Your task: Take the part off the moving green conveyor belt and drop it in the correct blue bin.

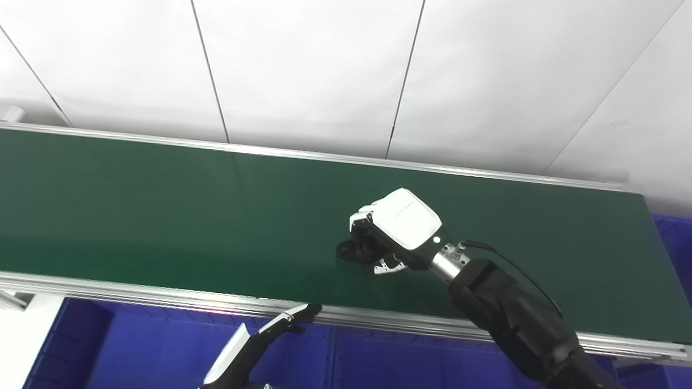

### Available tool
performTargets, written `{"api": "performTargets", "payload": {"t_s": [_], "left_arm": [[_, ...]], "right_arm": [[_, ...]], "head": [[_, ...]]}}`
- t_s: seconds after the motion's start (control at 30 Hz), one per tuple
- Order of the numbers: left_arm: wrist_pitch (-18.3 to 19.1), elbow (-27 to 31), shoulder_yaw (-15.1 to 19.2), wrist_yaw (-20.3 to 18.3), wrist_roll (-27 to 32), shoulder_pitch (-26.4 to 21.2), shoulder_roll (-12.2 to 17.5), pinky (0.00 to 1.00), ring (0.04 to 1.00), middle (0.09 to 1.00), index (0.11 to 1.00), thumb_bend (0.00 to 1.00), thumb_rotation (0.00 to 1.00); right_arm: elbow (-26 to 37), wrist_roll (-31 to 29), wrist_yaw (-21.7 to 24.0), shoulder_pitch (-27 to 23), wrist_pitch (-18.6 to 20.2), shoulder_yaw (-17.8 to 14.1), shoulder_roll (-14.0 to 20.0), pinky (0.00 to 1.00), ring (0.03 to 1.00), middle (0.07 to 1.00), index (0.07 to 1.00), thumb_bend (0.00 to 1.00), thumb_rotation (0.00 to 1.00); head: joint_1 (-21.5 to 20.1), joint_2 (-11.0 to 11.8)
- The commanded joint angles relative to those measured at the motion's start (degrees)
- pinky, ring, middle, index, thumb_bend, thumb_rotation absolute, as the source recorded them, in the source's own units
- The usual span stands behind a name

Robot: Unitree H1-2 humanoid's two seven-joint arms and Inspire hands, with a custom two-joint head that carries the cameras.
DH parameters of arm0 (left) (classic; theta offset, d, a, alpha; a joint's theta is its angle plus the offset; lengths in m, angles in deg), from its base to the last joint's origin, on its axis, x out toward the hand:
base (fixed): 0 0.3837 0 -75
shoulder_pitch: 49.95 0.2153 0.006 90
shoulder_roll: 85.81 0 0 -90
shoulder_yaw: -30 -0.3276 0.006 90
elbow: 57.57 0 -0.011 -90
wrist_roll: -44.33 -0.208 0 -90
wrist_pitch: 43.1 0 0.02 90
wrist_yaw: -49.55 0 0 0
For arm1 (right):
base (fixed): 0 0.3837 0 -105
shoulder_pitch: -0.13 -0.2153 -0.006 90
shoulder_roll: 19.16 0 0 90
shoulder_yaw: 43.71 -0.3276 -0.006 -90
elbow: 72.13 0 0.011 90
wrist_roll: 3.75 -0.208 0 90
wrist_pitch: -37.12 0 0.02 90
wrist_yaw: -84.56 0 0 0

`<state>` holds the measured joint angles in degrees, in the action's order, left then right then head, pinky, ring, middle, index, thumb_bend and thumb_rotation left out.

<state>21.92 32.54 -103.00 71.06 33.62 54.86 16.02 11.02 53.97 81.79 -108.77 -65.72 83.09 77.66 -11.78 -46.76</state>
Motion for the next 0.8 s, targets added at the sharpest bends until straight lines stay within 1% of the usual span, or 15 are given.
{"api": "performTargets", "payload": {"t_s": [0.0,0.07,0.23,0.27,0.3,0.37,0.47,0.5,0.57,0.6,0.63,0.73,0.77], "left_arm": [[-1.94,1.73,0.44,-0.01,-1.11,0.49,0.18,0.76,0.831,0.869,0.853,0.67,0.71],[-1.94,1.98,0.59,-0.21,-1.19,0.6,0.26,0.77,0.837,0.872,0.854,0.67,0.71],[-1.94,2.2,0.76,-0.76,-0.71,1.05,0.43,0.74,0.827,0.869,0.856,0.67,0.72],[-1.94,2.27,0.86,-0.95,-0.58,1.14,0.47,0.74,0.831,0.871,0.855,0.67,0.73],[-1.94,2.36,1.03,-1.18,-0.47,1.26,0.54,0.74,0.832,0.871,0.855,0.67,0.73],[-1.94,2.51,1.24,-1.35,-0.56,1.39,0.61,0.76,0.836,0.871,0.856,0.67,0.73],[-1.94,3.15,2.01,-2.55,0.06,1.91,0.61,0.77,0.836,0.87,0.859,0.68,0.73],[-1.94,3.33,2.33,-2.98,0.32,2.1,0.54,0.77,0.836,0.868,0.858,0.68,0.72],[-1.94,3.34,2.72,-3.38,0.4,2.11,0.46,0.76,0.836,0.869,0.857,0.68,0.72],[-1.94,3.27,2.75,-3.27,0.32,2.02,0.41,0.76,0.835,0.869,0.857,0.67,0.72],[-1.94,3.22,2.81,-3.24,0.29,1.98,0.35,0.75,0.832,0.867,0.855,0.67,0.72],[-1.94,3.79,3.78,-4.91,0.97,2.43,0.29,0.75,0.839,0.875,0.861,0.68,0.73],[-1.93,4.03,4.13,-5.23,0.83,2.62,0.28,0.73,0.834,0.874,0.861,0.68,0.74]], "right_arm": [[4.79,-1.52,1.31,1.06,0.88,-1.95,-0.77,0.4,0.447,0.551,0.449,0.51,0.0],[8.92,-2.77,2.69,2.83,1.82,-3.98,-1.25,0.41,0.449,0.549,0.448,0.51,0.0],[16.5,-5.38,4.77,7.31,2.29,-8.53,-2.65,0.44,0.457,0.547,0.439,0.51,0.0],[17.72,-5.89,5.04,8.13,2.19,-9.29,-2.88,0.36,0.464,0.56,0.447,0.5,0.0],[19.34,-6.18,5.13,9.21,2.14,-10.1,-3.11,0.35,0.465,0.561,0.448,0.5,0.0],[22.51,-6.54,5.56,11.58,2.4,-11.69,-3.63,0.41,0.427,0.562,0.461,0.5,0.0],[26.12,-6.93,6.72,14.55,2.71,-13.49,-4.24,0.42,0.418,0.565,0.46,0.5,0.0],[26.82,-6.87,7.2,15.14,2.7,-13.92,-4.43,0.36,0.434,0.574,0.469,0.49,0.0],[28.38,-7.59,7.5,17.13,2.17,-14.92,-4.54,0.31,0.438,0.58,0.485,0.49,0.0],[29.22,-7.85,7.71,18.28,2.0,-15.37,-4.55,0.29,0.436,0.581,0.491,0.49,0.0],[29.78,-7.98,7.98,19.07,1.83,-15.76,-4.64,0.28,0.428,0.573,0.501,0.49,0.0],[31.86,-8.89,9.18,22.96,2.11,-16.66,-5.02,0.27,0.423,0.571,0.504,0.49,0.0],[32.44,-9.09,9.56,24.0,2.2,-16.86,-5.19,0.27,0.426,0.579,0.501,0.49,0.0]], "head": [[-0.34,-0.28],[-0.63,-0.33],[-1.16,-0.71],[-1.16,-0.71],[-1.2,-0.91],[-1.24,-1.0],[-1.6,-1.65],[-1.66,-1.77],[-1.8,-1.94],[-2.07,-2.51],[-2.07,-2.51],[-2.7,-3.44],[-2.7,-3.44]]}}
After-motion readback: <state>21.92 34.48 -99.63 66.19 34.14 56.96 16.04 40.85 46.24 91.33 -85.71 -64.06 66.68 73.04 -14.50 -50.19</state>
